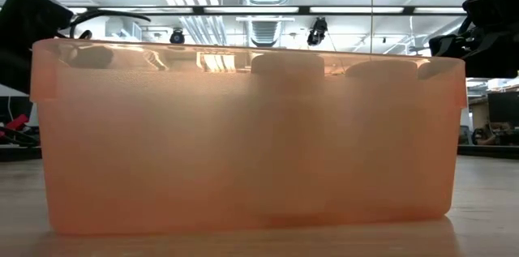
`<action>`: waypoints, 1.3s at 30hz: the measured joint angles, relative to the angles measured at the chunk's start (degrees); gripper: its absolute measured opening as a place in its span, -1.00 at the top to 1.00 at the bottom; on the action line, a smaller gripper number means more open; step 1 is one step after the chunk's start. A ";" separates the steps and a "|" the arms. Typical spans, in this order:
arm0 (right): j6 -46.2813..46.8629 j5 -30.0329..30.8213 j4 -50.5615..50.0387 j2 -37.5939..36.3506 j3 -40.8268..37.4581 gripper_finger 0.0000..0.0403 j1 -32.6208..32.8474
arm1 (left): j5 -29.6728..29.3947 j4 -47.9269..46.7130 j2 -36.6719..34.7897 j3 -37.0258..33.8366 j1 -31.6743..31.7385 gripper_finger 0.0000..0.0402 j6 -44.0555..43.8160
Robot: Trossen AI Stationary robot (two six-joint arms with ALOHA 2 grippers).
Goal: Pick and place pill bottles into a basket
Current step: Put the pill bottle into the bin
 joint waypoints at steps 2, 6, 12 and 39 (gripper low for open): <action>0.00 -0.02 -0.02 0.00 0.00 -0.02 0.00 | 0.00 0.06 0.85 0.02 0.41 -0.31 -0.03; 0.00 -0.02 -0.02 0.00 0.00 -0.02 0.00 | 0.00 3.07 3.21 0.02 1.19 -0.31 -0.24; 0.00 -0.02 -0.01 0.00 0.00 -0.02 0.00 | 0.00 9.40 7.94 0.00 2.30 -0.31 -0.24; 0.00 -0.02 -0.02 0.00 0.00 -0.02 0.02 | -1.99 32.52 30.96 1.74 5.89 -0.31 -1.25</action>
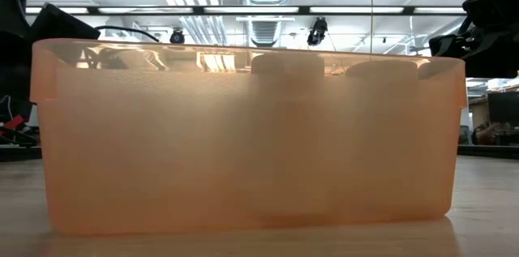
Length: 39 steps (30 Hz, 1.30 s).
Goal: Pick and place pill bottles into a basket
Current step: Put the pill bottle into the bin
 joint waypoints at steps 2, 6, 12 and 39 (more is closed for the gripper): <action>0.02 0.00 0.00 0.00 0.00 -0.02 0.00 | -0.72 0.14 0.81 0.56 0.00 -0.31 0.04; 0.01 0.00 0.02 0.02 0.00 -0.02 0.00 | -0.82 0.10 1.82 1.46 0.00 -0.29 1.10; 0.01 0.00 0.00 0.02 0.00 -0.02 0.00 | -0.85 0.09 1.60 1.72 0.00 -0.11 1.51; 0.00 0.00 0.00 0.02 0.00 -0.02 0.00 | 12.48 4.50 -1.25 3.16 -0.07 0.30 7.50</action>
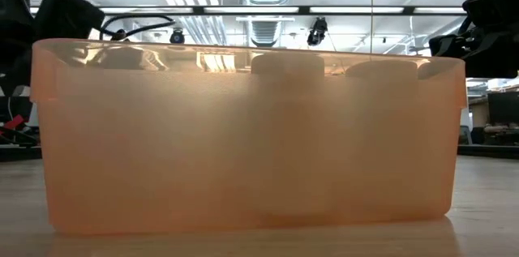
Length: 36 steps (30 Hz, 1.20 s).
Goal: Pick and place pill bottles into a basket
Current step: Put the pill bottle into the bin
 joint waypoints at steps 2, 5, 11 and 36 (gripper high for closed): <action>0.00 0.00 0.01 0.00 0.00 -0.02 -0.01 | 2.89 0.08 -0.06 0.78 0.02 0.30 0.21; 0.00 0.02 0.02 -0.04 0.00 -0.02 -0.02 | 7.36 -0.01 -0.06 1.96 -0.38 0.30 1.57; 0.00 0.02 0.00 -0.04 0.00 -0.02 0.00 | 10.07 0.08 -0.08 5.01 -3.93 0.30 5.63; 0.00 -0.02 -0.02 -0.04 0.00 -0.02 0.00 | 12.89 -11.73 2.71 24.63 -19.78 0.30 14.55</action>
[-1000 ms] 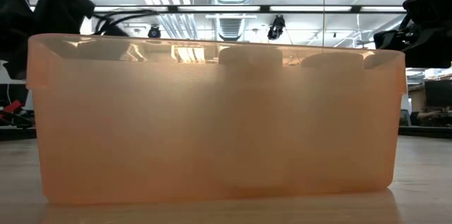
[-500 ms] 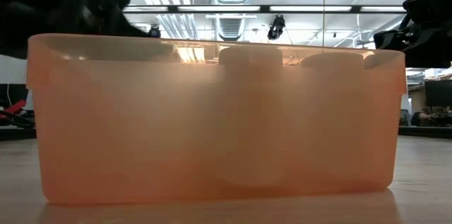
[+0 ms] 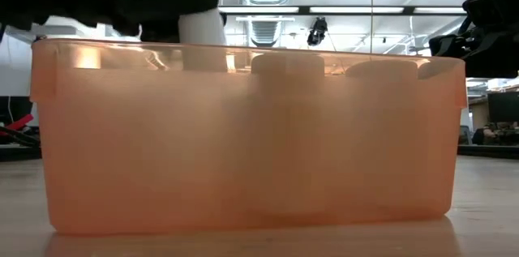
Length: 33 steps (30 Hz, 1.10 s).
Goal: Pick and place pill bottles into a basket
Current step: Put the pill bottle into the bin
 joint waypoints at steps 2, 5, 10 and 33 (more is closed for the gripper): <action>0.02 0.03 0.03 0.00 0.00 -0.02 -0.02 | -0.08 -1.17 0.52 1.61 -1.23 0.30 0.02; 0.01 0.03 0.02 0.00 0.00 -0.02 -0.02 | -0.53 -1.04 1.60 4.13 -3.32 0.30 0.08; 0.00 0.02 0.02 0.00 0.00 -0.02 0.00 | -1.72 -1.02 3.58 6.97 -7.48 0.30 0.07; 0.00 0.02 0.02 0.02 0.00 -0.02 0.00 | -5.24 -1.08 17.54 16.05 -12.20 0.30 -0.06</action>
